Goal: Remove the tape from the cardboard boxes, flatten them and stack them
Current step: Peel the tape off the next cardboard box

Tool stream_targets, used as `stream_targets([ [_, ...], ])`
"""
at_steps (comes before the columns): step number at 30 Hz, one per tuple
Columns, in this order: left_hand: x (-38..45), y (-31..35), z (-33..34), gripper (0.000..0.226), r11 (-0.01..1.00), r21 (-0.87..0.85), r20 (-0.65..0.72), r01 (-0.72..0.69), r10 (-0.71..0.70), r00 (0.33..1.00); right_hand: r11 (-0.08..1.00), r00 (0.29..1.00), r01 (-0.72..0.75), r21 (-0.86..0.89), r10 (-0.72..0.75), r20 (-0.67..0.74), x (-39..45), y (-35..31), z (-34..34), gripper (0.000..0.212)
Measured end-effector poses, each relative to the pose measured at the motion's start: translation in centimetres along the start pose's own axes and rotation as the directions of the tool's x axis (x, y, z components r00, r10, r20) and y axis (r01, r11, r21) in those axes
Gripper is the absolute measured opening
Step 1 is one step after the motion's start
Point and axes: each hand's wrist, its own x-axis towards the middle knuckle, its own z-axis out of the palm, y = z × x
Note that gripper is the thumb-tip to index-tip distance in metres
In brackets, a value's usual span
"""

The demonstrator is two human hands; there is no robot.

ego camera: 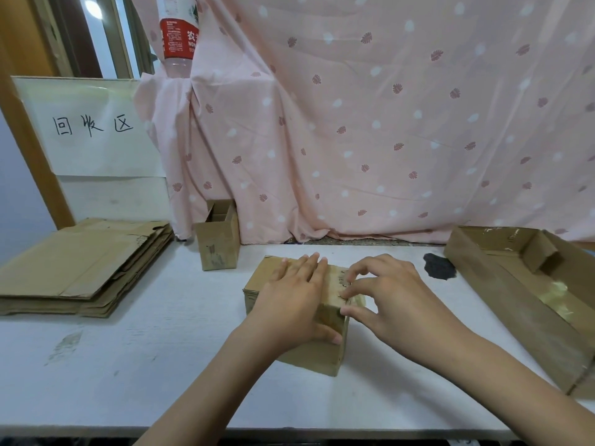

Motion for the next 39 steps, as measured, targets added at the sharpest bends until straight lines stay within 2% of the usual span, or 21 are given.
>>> stream_targets([
  [4, 0.0, 0.1, -0.1, 0.124, 1.0, 0.004, 0.005, 0.013, -0.013, 1.0, 0.986, 0.994, -0.111, 0.127, 0.107, 0.037, 0.6, -0.9, -0.5, 0.007],
  [10, 0.2, 0.1, -0.1, 0.124, 1.0, -0.009, -0.001, 0.009, -0.009, 1.0, 0.966, 0.98, -0.167, 0.197, 0.141, 0.139, 1.1, -1.3, -0.4, 0.011],
  [13, 0.3, -0.2, 0.0, 0.125, 1.0, -0.018, -0.005, -0.002, 0.001, 1.0, 0.97, 0.978, -0.095, 0.225, 0.048, 0.205, 1.0, -0.8, -0.3, 0.012],
  [16, 0.4, -0.8, 0.0, 0.127, 1.0, -0.026, 0.004, -0.009, 0.009, 1.0, 0.952, 0.975, 0.008, 0.307, -0.076, 0.209, 0.7, -0.4, -0.9, 0.014],
  [19, 1.0, -1.7, -0.1, 0.125, 0.999, -0.035, 0.0, 0.022, -0.022, 1.0, 0.896, 0.956, 0.055, 0.442, -0.174, 0.235, -0.1, -0.4, -2.4, 0.011],
  [21, 1.4, -2.2, -0.1, 0.124, 0.999, -0.034, 0.002, 0.015, -0.015, 1.0, 0.883, 0.946, 0.064, 0.465, -0.203, 0.254, -0.7, -0.5, -3.1, 0.01],
  [23, 1.5, -2.3, -0.1, 0.126, 1.0, -0.026, 0.002, 0.002, -0.002, 1.0, 0.892, 0.977, 0.002, 0.453, -0.099, 0.191, -0.9, 0.1, -2.9, 0.015],
  [25, 1.3, -2.1, -0.1, 0.127, 1.0, -0.008, 0.01, -0.003, 0.003, 1.0, 0.894, 0.99, -0.134, 0.427, 0.103, 0.093, -0.5, 1.0, -2.4, 0.03],
  [27, 0.9, -1.6, -0.1, 0.126, 1.0, 0.007, 0.013, 0.008, -0.008, 1.0, 0.886, 0.956, -0.286, 0.365, 0.289, 0.047, 0.3, 1.2, -1.8, 0.042],
  [29, 0.7, -1.2, 0.0, 0.125, 0.999, 0.022, 0.007, 0.024, -0.024, 1.0, 0.867, 0.917, -0.391, 0.308, 0.397, 0.043, 1.0, 0.9, -1.1, 0.049],
  [32, 0.7, -0.8, 0.1, 0.124, 0.998, 0.041, 0.002, 0.048, -0.048, 0.999, 0.879, 0.908, -0.413, 0.24, 0.419, 0.025, 2.3, -0.5, -0.2, 0.052],
  [35, 0.7, -0.8, 0.4, 0.124, 0.997, 0.057, 0.004, 0.058, -0.059, 0.998, 0.882, 0.913, -0.408, 0.237, 0.401, 0.079, 3.6, -1.6, 0.8, 0.05],
  [37, 0.7, -0.8, 0.4, 0.124, 0.997, 0.049, 0.006, 0.058, -0.058, 0.998, 0.877, 0.906, -0.423, 0.229, 0.402, 0.135, 4.3, -1.6, 1.2, 0.037],
  [39, 0.6, -1.0, 0.3, 0.124, 0.997, 0.045, 0.009, 0.059, -0.059, 0.998, 0.832, 0.894, -0.448, 0.328, 0.419, 0.16, 4.6, -1.0, 1.3, 0.019],
])
